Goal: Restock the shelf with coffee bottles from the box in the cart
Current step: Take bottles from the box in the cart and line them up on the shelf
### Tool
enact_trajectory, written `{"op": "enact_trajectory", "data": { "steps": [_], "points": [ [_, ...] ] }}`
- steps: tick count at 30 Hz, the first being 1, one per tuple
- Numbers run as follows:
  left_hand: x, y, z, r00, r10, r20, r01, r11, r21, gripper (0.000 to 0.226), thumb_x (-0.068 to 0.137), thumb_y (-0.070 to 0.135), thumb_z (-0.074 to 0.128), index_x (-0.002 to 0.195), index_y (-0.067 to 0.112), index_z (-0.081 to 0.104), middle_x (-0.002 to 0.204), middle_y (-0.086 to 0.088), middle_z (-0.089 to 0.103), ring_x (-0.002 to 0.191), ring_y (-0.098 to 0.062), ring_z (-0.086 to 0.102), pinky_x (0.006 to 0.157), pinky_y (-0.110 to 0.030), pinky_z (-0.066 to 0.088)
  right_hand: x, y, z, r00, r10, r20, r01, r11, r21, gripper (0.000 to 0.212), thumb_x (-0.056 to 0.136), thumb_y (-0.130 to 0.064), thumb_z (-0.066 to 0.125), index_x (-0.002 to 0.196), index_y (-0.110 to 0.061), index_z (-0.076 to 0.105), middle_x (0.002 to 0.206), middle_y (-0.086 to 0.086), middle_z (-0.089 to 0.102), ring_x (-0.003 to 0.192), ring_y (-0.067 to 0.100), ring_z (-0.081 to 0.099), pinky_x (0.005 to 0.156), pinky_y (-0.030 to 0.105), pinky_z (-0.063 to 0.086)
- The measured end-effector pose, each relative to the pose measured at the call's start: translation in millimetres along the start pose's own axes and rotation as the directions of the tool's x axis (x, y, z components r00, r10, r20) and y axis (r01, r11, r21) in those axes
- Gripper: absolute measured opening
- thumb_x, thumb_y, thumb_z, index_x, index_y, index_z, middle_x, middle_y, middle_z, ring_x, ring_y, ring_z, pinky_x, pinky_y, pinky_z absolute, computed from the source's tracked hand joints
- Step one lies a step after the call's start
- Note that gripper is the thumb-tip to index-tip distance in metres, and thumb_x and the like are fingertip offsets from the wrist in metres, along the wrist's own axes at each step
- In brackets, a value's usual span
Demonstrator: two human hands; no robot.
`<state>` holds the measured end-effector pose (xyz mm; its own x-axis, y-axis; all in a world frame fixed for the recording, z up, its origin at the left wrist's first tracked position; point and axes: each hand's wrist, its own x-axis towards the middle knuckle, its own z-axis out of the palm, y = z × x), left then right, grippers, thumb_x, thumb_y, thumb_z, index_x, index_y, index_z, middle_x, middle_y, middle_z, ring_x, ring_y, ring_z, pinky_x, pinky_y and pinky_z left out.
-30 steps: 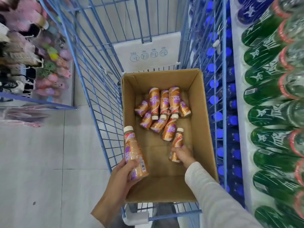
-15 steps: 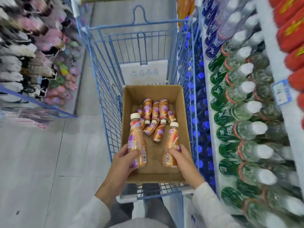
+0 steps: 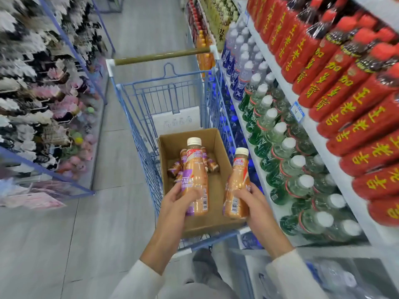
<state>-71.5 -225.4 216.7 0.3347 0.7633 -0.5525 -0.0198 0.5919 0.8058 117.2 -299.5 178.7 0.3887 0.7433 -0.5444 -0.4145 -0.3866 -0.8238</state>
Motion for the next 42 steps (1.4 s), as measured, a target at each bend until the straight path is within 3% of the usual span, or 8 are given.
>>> {"op": "enact_trajectory", "data": {
  "steps": [6, 9, 15, 18, 21, 25, 32, 42],
  "points": [
    [-68, -22, -8, 0.992, 0.024, 0.125, -0.023, 1.0, -0.008, 0.049, 0.076, 0.021, 0.077, 0.123, 0.014, 0.065, 0.109, -0.007, 0.075, 0.091, -0.021, 0.074, 0.069, -0.03, 0.055, -85, 27, -12, 0.995, -0.065, -0.077, 0.077, 0.985, 0.154, 0.05, 0.065, -0.02, 0.074, 0.114, -0.019, 0.065, 0.098, 0.013, 0.073, 0.081, 0.034, 0.071, 0.079, 0.054, 0.057],
    [-98, -29, -5, 0.979, 0.041, 0.199, -0.042, 0.999, 0.0, 0.041, 0.08, 0.014, 0.076, 0.12, 0.013, 0.067, 0.096, -0.002, 0.076, 0.078, -0.013, 0.072, 0.06, -0.023, 0.053, -126, 39, -20, 0.994, -0.051, -0.1, 0.07, 0.977, 0.199, 0.073, 0.054, -0.024, 0.078, 0.124, -0.014, 0.062, 0.102, 0.017, 0.071, 0.089, 0.037, 0.069, 0.081, 0.051, 0.054],
    [-135, -54, 21, 0.949, 0.018, 0.315, -0.052, 0.994, 0.101, 0.041, 0.069, 0.023, 0.073, 0.11, 0.024, 0.075, 0.1, -0.005, 0.077, 0.089, -0.024, 0.07, 0.081, -0.043, 0.055, -203, 60, -42, 0.975, -0.08, -0.205, 0.138, 0.948, 0.286, 0.054, 0.059, -0.013, 0.068, 0.113, -0.013, 0.063, 0.086, 0.008, 0.075, 0.073, 0.025, 0.073, 0.058, 0.037, 0.059],
    [-154, -67, 47, 0.916, 0.001, 0.401, -0.065, 0.987, 0.146, 0.044, 0.069, 0.023, 0.071, 0.113, 0.022, 0.073, 0.103, -0.006, 0.077, 0.09, -0.025, 0.072, 0.079, -0.044, 0.057, -238, 68, -59, 0.954, -0.114, -0.278, 0.206, 0.922, 0.327, 0.065, 0.052, -0.015, 0.074, 0.115, -0.008, 0.061, 0.083, 0.01, 0.074, 0.069, 0.023, 0.072, 0.054, 0.033, 0.057],
    [-172, -86, 80, 0.874, -0.034, 0.486, -0.061, 0.982, 0.18, 0.045, 0.068, 0.02, 0.07, 0.113, 0.015, 0.072, 0.097, -0.007, 0.076, 0.08, -0.017, 0.069, 0.069, -0.035, 0.053, -271, 82, -87, 0.901, -0.092, -0.423, 0.253, 0.904, 0.343, 0.064, 0.047, -0.021, 0.076, 0.108, -0.009, 0.064, 0.087, 0.014, 0.07, 0.072, 0.028, 0.07, 0.057, 0.036, 0.057],
    [-201, -115, 130, 0.805, -0.117, 0.582, -0.046, 0.965, 0.258, 0.062, 0.058, 0.028, 0.077, 0.118, 0.012, 0.07, 0.1, -0.011, 0.075, 0.083, -0.022, 0.068, 0.073, -0.035, 0.051, -324, 94, -134, 0.822, -0.09, -0.563, 0.328, 0.882, 0.339, 0.06, 0.045, -0.028, 0.077, 0.104, -0.021, 0.07, 0.101, 0.015, 0.071, 0.098, 0.043, 0.069, 0.086, 0.06, 0.053],
    [-286, -160, 218, 0.667, -0.128, 0.734, -0.175, 0.931, 0.321, 0.049, 0.061, 0.035, 0.076, 0.109, 0.029, 0.074, 0.1, -0.008, 0.076, 0.09, -0.031, 0.072, 0.081, -0.052, 0.057, -430, 107, -216, 0.707, -0.171, -0.686, 0.468, 0.841, 0.273, 0.058, 0.047, -0.026, 0.074, 0.105, -0.023, 0.073, 0.095, 0.011, 0.07, 0.09, 0.034, 0.066, 0.078, 0.046, 0.053],
    [-378, -201, 304, 0.507, -0.14, 0.85, -0.201, 0.94, 0.275, 0.043, 0.049, 0.034, 0.076, 0.09, 0.021, 0.075, 0.077, -0.001, 0.065, 0.063, -0.012, 0.057, 0.05, -0.025, 0.045, -542, 124, -291, 0.587, -0.226, -0.777, 0.611, 0.754, 0.243, 0.05, 0.05, -0.025, 0.075, 0.1, -0.024, 0.074, 0.093, 0.01, 0.068, 0.09, 0.035, 0.063, 0.083, 0.053, 0.048]
  ]
}}
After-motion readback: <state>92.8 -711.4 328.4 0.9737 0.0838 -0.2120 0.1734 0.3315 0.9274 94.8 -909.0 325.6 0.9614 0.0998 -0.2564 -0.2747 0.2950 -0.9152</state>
